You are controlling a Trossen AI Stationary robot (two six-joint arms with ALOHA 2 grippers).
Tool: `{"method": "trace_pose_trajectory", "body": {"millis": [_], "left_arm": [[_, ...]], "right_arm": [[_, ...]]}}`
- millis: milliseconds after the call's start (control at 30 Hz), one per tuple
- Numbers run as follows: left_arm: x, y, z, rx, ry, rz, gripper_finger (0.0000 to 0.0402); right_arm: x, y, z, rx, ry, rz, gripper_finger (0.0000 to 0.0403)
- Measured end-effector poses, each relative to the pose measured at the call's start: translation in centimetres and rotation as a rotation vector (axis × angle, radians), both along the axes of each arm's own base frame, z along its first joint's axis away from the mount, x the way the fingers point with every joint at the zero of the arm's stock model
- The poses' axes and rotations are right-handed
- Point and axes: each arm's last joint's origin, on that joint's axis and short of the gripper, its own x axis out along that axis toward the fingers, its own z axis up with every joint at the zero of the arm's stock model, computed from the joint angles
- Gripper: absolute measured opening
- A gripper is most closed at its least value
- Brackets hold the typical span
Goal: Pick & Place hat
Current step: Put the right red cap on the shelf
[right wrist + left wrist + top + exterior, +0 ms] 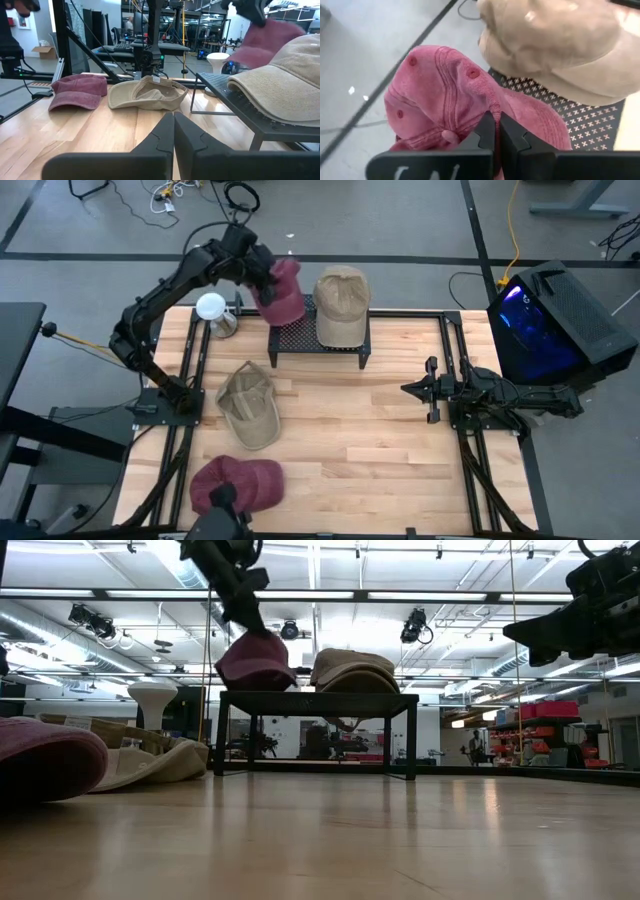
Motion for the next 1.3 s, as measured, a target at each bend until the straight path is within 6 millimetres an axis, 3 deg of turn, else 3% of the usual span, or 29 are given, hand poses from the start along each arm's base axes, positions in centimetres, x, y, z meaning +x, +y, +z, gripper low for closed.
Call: {"method": "trace_pose_trajectory", "body": {"millis": [200,800,1033,1300], "left_arm": [[0.5,-1.1,2.0,0.067,0.001,-0.145,0.0005],[0.4,-1.8,1.6,0.09,0.08,-0.281,0.0005],[0.9,-1.9,0.6,0.062,0.099,-0.295,0.0005],[1.6,-2.2,-2.0,0.021,0.13,-0.323,0.0005]], "right_arm": [[0.0,0.0,0.0,0.0,0.0,0.0,0.001],[0.0,0.0,0.0,0.0,0.0,0.0,0.001],[0.0,0.0,0.0,0.0,0.0,0.0,0.001],[0.0,0.0,0.0,0.0,0.0,0.0,0.001]]}}
